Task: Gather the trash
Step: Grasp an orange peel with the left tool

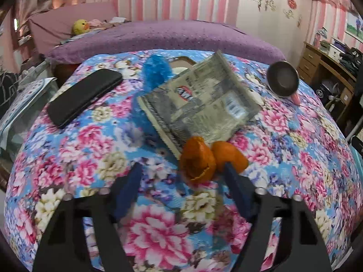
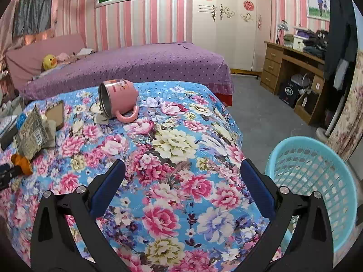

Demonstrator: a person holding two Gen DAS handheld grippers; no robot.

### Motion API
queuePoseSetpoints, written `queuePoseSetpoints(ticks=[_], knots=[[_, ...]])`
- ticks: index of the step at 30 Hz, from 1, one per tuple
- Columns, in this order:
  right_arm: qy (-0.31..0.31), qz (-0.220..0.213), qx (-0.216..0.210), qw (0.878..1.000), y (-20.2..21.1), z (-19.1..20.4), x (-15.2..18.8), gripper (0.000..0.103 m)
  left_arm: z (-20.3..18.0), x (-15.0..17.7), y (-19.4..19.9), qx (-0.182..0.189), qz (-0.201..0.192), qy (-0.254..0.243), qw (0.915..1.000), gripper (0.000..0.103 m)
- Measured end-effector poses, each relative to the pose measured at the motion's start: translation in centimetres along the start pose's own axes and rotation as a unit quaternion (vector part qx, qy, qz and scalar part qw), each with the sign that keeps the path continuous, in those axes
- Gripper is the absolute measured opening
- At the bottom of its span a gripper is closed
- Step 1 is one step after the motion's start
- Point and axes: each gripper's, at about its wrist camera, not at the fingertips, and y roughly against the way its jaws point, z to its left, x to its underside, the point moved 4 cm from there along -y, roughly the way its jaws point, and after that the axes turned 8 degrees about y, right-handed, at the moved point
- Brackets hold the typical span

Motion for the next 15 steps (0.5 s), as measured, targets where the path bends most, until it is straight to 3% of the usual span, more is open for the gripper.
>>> queuePoseSetpoints(ticks=[2, 7, 11, 15], knots=[[0.000, 0.000, -0.003, 1.000, 0.0, 0.0, 0.1, 0.099, -0.1, -0.2, 0.0, 0.013, -0.003, 0.007, 0.9999, 0.061], [-0.006, 0.009, -0.022, 1.000, -0.3, 0.5, 0.3, 0.099, -0.4, -0.7, -0.8, 0.034, 0.003, 0.014, 0.9993, 0.059], [0.002, 0.010, -0.033, 0.999, -0.3, 1.6, 0.3, 0.099, -0.3, -0.9, -0.9, 0.076, 0.014, 0.026, 0.9966, 0.040], [0.017, 0.010, -0.033, 0.999, -0.1, 3.0, 0.4, 0.099, -0.7, -0.8, -0.3, 0.074, 0.008, 0.007, 0.9972, 0.026]])
